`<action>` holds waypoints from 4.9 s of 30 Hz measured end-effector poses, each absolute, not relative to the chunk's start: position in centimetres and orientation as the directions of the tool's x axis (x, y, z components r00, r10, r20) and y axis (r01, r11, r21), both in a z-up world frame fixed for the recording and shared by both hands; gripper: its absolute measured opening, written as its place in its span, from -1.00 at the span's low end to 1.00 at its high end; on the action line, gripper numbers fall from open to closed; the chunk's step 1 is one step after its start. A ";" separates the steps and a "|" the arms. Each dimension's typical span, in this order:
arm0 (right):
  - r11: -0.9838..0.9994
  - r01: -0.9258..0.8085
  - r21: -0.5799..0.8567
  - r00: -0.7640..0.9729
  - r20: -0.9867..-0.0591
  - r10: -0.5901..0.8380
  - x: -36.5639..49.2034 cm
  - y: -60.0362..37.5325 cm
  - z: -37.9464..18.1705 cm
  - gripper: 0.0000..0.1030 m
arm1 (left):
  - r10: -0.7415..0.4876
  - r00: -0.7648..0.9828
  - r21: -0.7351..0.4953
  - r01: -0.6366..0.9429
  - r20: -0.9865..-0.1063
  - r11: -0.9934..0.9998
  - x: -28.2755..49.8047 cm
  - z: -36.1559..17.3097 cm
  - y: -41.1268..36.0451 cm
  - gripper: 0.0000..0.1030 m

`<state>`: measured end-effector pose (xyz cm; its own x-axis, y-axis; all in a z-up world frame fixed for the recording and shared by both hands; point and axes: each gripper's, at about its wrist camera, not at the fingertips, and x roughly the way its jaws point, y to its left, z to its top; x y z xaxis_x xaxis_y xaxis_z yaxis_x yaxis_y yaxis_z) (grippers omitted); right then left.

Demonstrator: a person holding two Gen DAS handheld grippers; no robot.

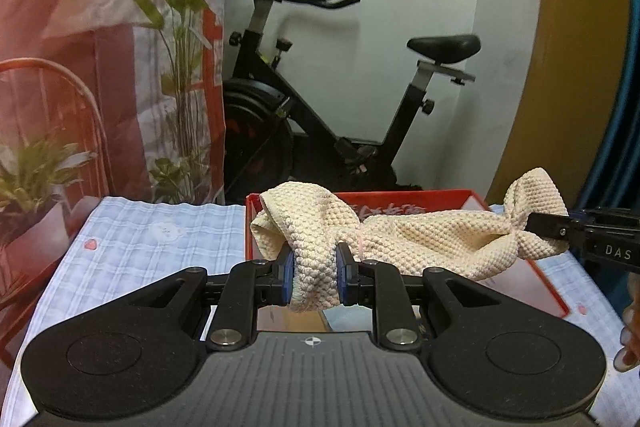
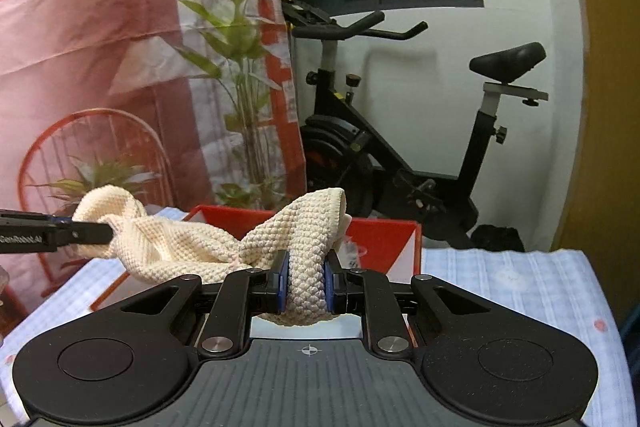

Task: Organize soft objects
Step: 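Lower the beige towel into the red box and open both grippers, then move both open grippers down to the orange floral cloth, then close both grippers on the orange floral cloth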

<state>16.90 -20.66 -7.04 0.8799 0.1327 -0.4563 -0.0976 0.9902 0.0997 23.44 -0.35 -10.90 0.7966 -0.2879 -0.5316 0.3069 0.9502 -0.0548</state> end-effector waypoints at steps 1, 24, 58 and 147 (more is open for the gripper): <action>0.990 -0.100 0.096 0.876 -0.463 0.133 17.8 -20.8 -7.3 -0.69 | -0.283 0.792 -0.049 0.306 -0.541 0.951 24.2 -11.2 -0.6 -0.57; 0.983 -0.161 -0.082 0.739 -0.670 0.065 31.1 -20.2 -12.4 -0.40 | -0.255 0.653 0.019 0.382 -0.713 0.924 33.5 -15.3 -3.3 -0.42; 0.993 -0.116 -0.005 0.792 -0.604 0.090 15.0 -17.4 -7.8 -0.27 | -0.328 0.712 -0.021 0.403 -0.620 0.915 17.3 -10.2 -0.2 0.06; 0.978 -0.053 0.202 0.806 -0.569 0.161 1.9 -15.4 -19.2 -0.25 | -0.376 0.619 -0.280 0.250 -0.690 0.927 9.3 -22.7 4.0 -0.67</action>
<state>1.90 -15.41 -19.25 0.8061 0.1613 -0.5694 -0.0530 0.9779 0.2021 9.32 4.05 -22.70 0.6190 -0.3758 -0.6897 0.2501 0.9267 -0.2804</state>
